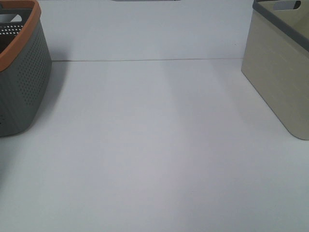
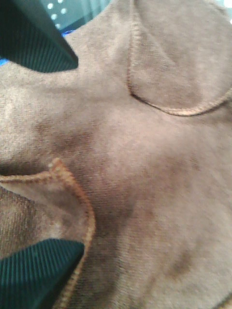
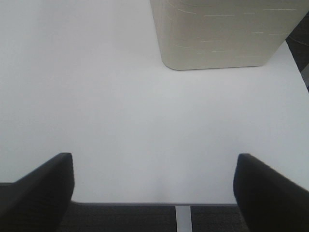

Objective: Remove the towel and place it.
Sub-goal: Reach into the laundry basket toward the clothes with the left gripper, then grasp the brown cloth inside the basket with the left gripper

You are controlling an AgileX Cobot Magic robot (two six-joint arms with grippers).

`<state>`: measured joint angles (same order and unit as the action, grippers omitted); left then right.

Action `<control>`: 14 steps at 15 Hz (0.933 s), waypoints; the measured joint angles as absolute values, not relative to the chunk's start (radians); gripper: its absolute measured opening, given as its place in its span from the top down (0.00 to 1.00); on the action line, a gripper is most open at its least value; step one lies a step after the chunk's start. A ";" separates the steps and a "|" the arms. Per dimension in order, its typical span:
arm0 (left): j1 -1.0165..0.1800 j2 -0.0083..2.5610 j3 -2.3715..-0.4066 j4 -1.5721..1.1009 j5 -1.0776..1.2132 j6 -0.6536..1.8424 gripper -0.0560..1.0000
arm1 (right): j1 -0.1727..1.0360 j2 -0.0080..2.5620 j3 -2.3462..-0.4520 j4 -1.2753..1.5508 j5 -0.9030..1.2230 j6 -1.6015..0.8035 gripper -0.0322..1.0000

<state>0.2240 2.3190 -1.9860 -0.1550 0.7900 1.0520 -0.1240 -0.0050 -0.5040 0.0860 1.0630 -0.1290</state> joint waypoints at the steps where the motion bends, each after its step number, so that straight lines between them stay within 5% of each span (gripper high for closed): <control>1: 0.222 2.321 -1.986 -0.156 0.791 1.062 0.18 | -0.124 -0.005 -0.504 0.086 1.063 -0.129 0.21; 5: 0.215 2.339 -1.986 -0.156 0.827 1.096 0.37 | -0.124 -0.005 -0.504 0.086 1.063 -0.129 0.21; 14: 0.208 2.350 -1.986 -0.161 0.885 1.098 0.38 | -0.124 -0.005 -0.504 0.086 1.063 -0.129 0.21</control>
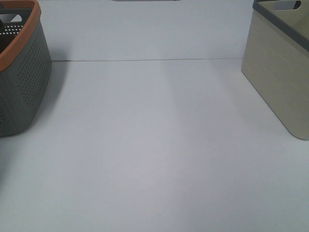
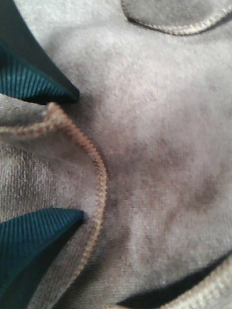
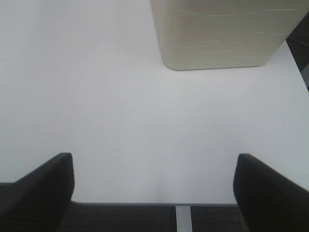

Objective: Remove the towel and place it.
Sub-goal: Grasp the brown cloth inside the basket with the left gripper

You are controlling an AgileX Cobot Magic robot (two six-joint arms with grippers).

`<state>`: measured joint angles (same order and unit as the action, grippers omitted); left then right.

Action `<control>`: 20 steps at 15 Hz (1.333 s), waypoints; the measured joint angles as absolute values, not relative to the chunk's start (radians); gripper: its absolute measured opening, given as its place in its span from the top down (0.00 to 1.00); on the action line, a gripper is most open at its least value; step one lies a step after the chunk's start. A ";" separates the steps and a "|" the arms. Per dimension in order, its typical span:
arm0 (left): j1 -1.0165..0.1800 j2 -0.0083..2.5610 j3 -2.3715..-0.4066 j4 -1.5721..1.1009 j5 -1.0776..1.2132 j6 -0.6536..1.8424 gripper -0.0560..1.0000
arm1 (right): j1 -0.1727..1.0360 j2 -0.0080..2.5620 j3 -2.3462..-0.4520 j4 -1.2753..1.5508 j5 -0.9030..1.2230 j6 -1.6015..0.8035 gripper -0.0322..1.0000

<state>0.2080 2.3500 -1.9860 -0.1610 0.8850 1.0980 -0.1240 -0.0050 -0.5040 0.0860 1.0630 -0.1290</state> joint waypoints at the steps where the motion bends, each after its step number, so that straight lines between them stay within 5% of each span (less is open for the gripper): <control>1: 0.208 2.350 -1.986 -0.161 0.885 1.089 0.38 | -0.124 -0.005 -0.504 0.086 1.063 -0.129 0.21; 8: 0.208 2.350 -1.986 -0.161 0.894 1.064 0.39 | -0.124 -0.005 -0.504 0.086 1.063 -0.129 0.21; 15: 0.208 2.327 -1.986 -0.120 0.959 1.084 0.93 | -0.124 -0.005 -0.504 0.086 1.063 -0.129 0.21; 20: 0.208 2.253 -1.986 -0.113 0.986 1.015 0.95 | -0.124 -0.005 -0.504 0.086 1.063 -0.129 0.21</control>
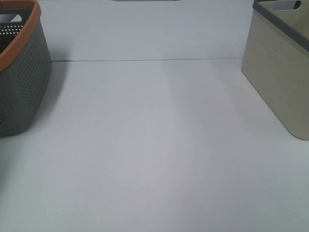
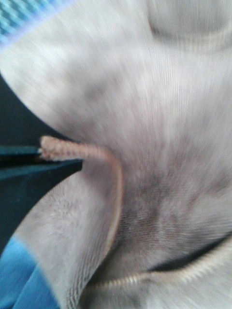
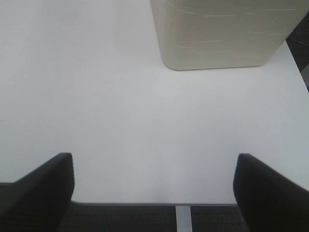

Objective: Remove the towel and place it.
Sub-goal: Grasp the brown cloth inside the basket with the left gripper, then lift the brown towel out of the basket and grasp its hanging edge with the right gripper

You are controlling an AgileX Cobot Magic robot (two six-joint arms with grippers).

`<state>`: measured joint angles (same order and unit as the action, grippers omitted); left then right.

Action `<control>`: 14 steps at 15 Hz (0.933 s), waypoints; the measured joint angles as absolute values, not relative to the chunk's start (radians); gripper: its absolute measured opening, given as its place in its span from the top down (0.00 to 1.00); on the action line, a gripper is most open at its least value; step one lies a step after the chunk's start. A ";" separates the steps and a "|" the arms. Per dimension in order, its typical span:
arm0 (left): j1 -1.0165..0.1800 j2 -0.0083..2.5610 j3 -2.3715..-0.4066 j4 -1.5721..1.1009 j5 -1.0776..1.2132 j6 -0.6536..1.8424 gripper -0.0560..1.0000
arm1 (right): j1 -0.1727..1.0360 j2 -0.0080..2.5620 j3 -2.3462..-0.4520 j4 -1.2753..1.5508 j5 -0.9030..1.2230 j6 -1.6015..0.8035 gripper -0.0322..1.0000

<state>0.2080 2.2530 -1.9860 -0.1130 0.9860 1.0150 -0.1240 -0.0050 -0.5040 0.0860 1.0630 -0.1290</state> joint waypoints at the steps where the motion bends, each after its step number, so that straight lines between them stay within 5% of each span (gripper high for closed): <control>1: 0.208 2.226 -1.986 -0.110 0.997 0.975 0.95 | -0.124 -0.005 -0.504 0.086 1.063 -0.129 0.21; 14: 0.205 1.625 -1.986 -0.149 1.215 0.901 0.95 | -0.124 -0.005 -0.504 0.086 1.063 -0.129 0.21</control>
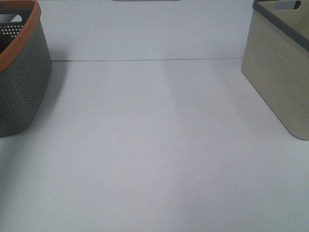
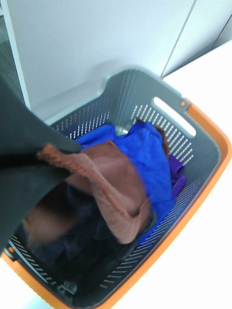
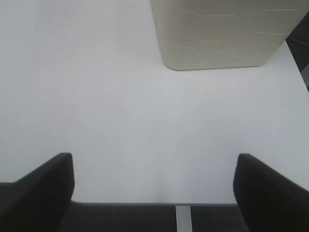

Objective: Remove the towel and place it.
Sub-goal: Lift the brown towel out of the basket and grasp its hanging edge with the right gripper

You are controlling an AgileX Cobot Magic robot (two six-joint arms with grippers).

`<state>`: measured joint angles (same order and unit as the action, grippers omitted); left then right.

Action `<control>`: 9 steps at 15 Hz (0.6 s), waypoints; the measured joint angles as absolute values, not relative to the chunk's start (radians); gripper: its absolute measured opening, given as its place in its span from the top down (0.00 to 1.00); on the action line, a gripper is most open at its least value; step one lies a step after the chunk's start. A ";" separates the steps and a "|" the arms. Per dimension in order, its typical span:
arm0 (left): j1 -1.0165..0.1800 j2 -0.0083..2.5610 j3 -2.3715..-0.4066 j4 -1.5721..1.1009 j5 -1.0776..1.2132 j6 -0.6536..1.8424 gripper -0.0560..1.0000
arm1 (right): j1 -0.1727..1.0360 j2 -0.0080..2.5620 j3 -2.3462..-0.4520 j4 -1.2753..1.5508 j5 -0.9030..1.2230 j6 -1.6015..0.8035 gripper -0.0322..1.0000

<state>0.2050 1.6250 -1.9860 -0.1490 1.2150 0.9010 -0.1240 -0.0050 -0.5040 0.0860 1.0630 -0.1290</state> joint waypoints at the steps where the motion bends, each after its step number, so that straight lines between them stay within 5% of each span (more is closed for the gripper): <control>1: 0.205 1.587 -1.986 -0.152 1.218 0.901 0.95 | -0.124 -0.005 -0.504 0.086 1.063 -0.129 0.21; 9: 0.205 1.476 -2.017 -0.408 1.224 1.057 0.95 | -0.124 -0.005 -0.504 0.086 1.063 -0.129 0.21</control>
